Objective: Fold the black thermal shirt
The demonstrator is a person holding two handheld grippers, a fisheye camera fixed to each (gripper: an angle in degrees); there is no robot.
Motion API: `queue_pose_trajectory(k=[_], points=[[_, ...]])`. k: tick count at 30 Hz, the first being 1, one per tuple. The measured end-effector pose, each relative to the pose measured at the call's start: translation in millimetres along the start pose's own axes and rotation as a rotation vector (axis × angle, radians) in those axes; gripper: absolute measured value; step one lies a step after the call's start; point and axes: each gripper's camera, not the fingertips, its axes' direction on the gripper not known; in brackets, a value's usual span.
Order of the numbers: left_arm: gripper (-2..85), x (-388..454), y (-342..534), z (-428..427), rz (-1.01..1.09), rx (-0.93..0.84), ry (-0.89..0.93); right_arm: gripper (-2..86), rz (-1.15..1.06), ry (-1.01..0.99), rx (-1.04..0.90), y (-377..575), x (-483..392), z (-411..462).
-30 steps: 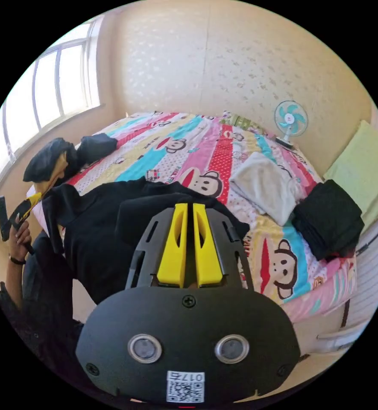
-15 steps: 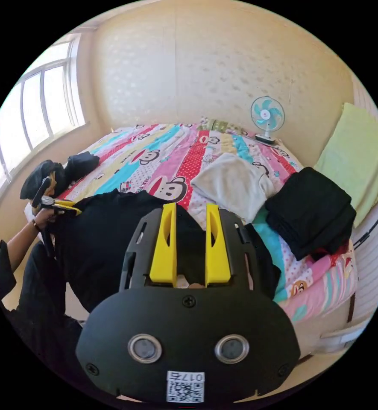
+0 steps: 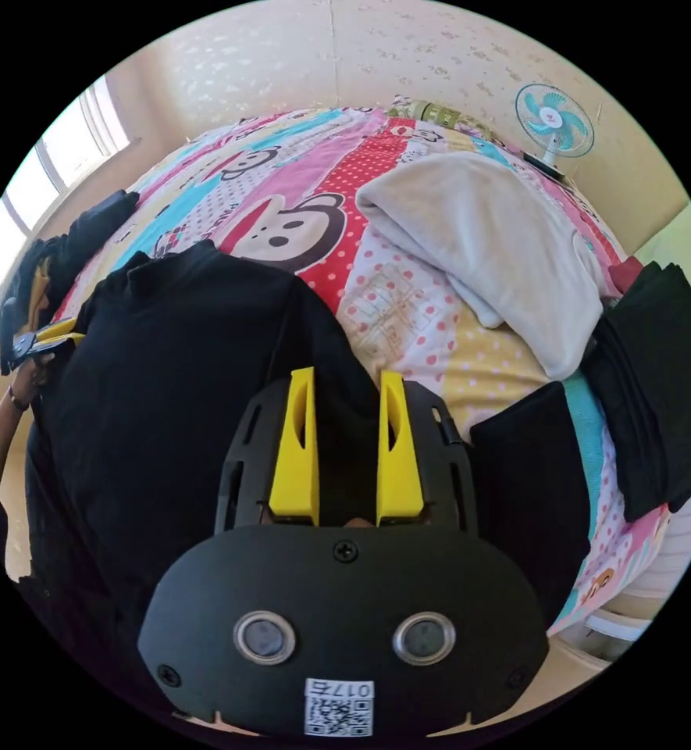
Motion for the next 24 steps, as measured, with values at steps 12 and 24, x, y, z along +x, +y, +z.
queue_pose_trajectory(k=[12, 24], points=[[3.4, 78.6, 102.3, -95.4, -0.118, 0.301, -0.211, 5.2, 0.08, 0.193, 0.558, 121.5, -81.7, -178.0], [3.4, 68.2, 93.5, -325.8, -0.128, 0.941, -0.371, 5.8, 0.047, 0.111, 0.881, 34.0, -67.8, -331.7]])
